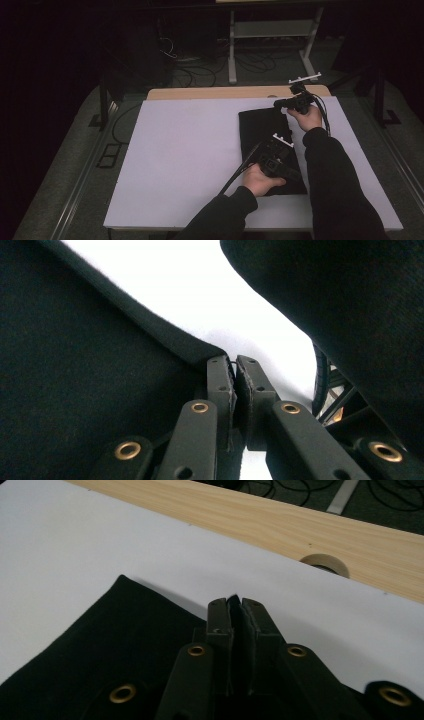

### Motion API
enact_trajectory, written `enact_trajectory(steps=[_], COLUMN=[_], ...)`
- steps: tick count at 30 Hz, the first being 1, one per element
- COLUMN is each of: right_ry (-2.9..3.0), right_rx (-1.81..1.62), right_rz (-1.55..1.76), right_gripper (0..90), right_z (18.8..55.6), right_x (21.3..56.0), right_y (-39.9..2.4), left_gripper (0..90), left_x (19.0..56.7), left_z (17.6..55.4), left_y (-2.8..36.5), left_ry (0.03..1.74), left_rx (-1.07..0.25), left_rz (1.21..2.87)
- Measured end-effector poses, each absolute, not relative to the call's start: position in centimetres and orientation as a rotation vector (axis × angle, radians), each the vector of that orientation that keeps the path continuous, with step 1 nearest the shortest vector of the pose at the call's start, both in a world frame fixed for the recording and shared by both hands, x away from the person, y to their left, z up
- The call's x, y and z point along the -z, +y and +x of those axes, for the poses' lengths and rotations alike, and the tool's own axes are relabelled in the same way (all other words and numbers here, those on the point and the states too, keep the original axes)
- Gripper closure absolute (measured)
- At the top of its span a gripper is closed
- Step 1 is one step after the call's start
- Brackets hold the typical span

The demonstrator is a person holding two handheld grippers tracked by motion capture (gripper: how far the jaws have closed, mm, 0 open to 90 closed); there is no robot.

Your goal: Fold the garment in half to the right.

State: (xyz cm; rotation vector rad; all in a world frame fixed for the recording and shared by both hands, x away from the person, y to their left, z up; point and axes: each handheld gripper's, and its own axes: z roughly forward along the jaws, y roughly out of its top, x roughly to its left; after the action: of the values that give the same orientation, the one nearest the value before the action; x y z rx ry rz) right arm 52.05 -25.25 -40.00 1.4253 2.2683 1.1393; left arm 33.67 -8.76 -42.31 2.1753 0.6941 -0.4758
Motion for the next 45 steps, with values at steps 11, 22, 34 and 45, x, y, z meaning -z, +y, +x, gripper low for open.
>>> enact_trajectory(steps=[11, 22, 34, 45], right_ry=[2.222, 2.221, 2.231, 2.225], right_rx=[-1.163, -1.174, -1.211, -1.239], right_rz=[1.476, 1.471, 1.403, 1.403], right_gripper=[70.9, 34.1, 0.9, 0.0], right_z=[51.0, 49.5, 47.7, 46.3], right_x=[39.4, 38.7, 37.1, 36.5], right_y=[-26.9, -26.7, -26.5, -27.2], left_gripper=[68.3, 42.2, 14.3, 0.0], left_x=[42.0, 40.6, 38.8, 37.9], left_z=[33.4, 33.8, 34.4, 35.0], left_y=[-9.2, -8.0, -5.8, -3.7], left_ry=[0.683, 0.678, 0.654, 0.605], left_rx=[0.466, 0.42, 0.336, 0.227], left_rz=[2.159, 2.085, 2.024, 2.058])
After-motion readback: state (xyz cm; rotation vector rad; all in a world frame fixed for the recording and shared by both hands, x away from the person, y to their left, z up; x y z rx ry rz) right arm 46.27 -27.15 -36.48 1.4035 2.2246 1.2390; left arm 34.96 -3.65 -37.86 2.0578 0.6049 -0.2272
